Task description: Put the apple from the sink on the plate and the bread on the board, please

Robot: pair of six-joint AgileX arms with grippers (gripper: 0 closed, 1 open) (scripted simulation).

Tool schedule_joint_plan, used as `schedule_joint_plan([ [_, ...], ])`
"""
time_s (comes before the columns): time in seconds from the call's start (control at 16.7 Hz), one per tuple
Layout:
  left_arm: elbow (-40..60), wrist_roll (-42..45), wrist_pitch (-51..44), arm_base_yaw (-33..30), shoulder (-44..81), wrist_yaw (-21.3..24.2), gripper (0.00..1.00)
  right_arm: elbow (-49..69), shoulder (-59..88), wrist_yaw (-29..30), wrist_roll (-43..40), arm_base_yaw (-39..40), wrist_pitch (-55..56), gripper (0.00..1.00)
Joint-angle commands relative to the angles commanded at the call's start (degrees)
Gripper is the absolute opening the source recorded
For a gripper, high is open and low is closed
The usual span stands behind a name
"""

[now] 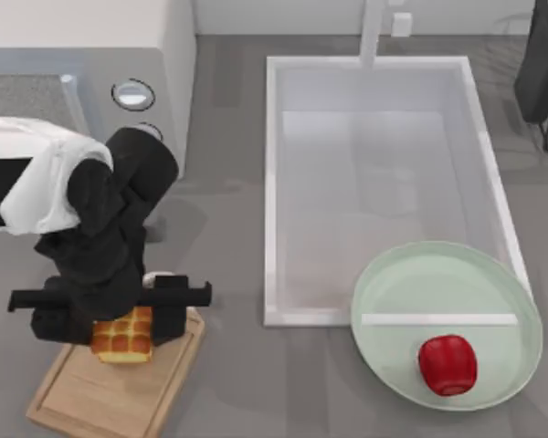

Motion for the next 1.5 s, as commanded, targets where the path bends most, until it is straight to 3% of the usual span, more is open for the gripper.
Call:
schedule_joint_plan([
  [0.3, 0.00, 0.00, 0.00, 0.00, 0.00, 0.00, 0.98, 0.00, 0.00, 0.00, 0.00, 0.00, 0.00, 1.00],
  [0.36, 0.00, 0.00, 0.00, 0.00, 0.00, 0.00, 1.00, 0.00, 0.00, 0.00, 0.00, 0.00, 0.00, 1.00],
  [1.02, -0.17, 0.46, 1.65, 1.27, -1.91, -0.05, 1.00, 0.00, 0.00, 0.00, 0.00, 0.00, 0.00, 1.00],
  [1.26, -4.90, 2.60, 9.81, 6.64, -12.71, -0.40, 1.00, 0.00, 0.00, 0.00, 0.00, 0.00, 0.00, 1.00],
  [1.5, -14.56, 6.11, 21.15, 13.18, -31.93, -0.68, 1.00, 0.00, 0.00, 0.00, 0.00, 0.00, 0.00, 1.00],
])
